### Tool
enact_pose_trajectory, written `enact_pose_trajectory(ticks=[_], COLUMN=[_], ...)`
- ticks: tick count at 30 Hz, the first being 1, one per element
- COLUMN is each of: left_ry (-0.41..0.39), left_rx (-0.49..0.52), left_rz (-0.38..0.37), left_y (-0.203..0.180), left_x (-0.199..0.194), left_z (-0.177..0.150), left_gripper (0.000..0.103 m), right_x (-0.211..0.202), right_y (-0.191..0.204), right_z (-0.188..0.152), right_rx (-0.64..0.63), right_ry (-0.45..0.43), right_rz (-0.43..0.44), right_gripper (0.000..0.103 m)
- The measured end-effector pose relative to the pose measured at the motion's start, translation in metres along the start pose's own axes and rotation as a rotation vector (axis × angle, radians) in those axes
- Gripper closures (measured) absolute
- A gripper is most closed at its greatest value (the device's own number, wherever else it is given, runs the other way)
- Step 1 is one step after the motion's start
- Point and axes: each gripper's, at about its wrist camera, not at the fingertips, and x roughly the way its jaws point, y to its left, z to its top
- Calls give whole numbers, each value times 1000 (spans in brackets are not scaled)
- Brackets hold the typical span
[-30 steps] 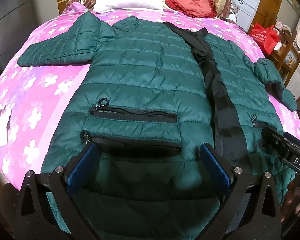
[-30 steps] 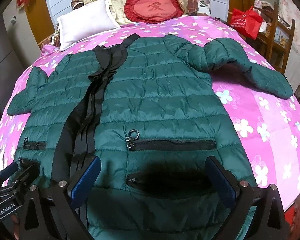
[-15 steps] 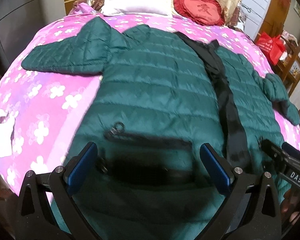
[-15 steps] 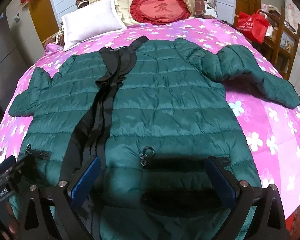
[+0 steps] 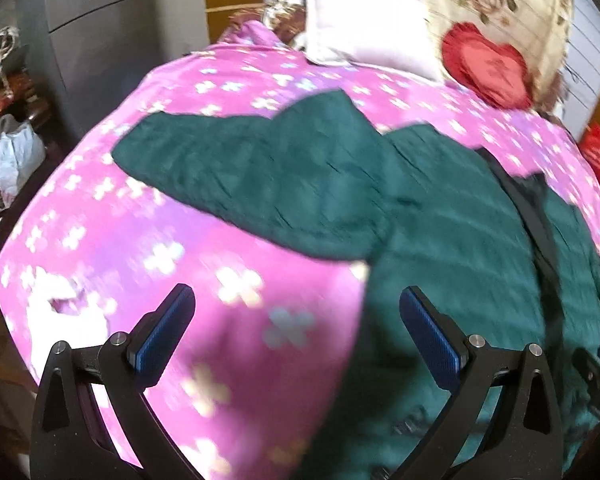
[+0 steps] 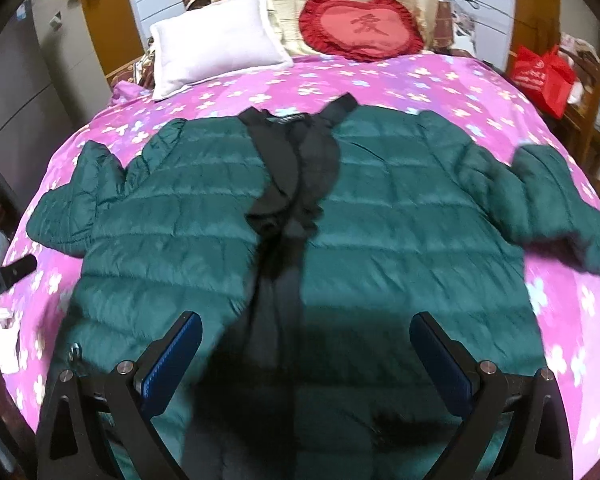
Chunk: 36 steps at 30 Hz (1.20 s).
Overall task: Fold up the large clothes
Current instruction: 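Move the left tool to the jacket sleeve nearest it and grasp the cuff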
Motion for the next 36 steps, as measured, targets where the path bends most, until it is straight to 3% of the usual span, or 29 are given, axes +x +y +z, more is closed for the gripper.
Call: enact_pose_trajectory(ticks=[8,16,24,29,34,35,36], left_ry=[-7,8,11,56,65,45,42], left_rx=[-49,-161,-399,-563,-539,-527,-526], left_rz=[73,105,206,176,179,159,137], left_y=[41,93,181,202,193,191,192], left_x=[28,63,110,147,168,169,170], left_z=[29,58,94,104,112,114,115], left_gripper=[1,1,1,2,28,51,65], right_x=[24,32,34,40,43,44,44], right_y=[25,37,38,38,39,39,38], right_z=[15,21,24,26,26,26,25], right_rx=[-33,-50,-45,-45,-46,-48,-48], right_ry=[25,36,37,50,59,61,63], right_rz=[19,35,54,58,58,58,57], right_gripper=[0,0,0,0,0,0,0])
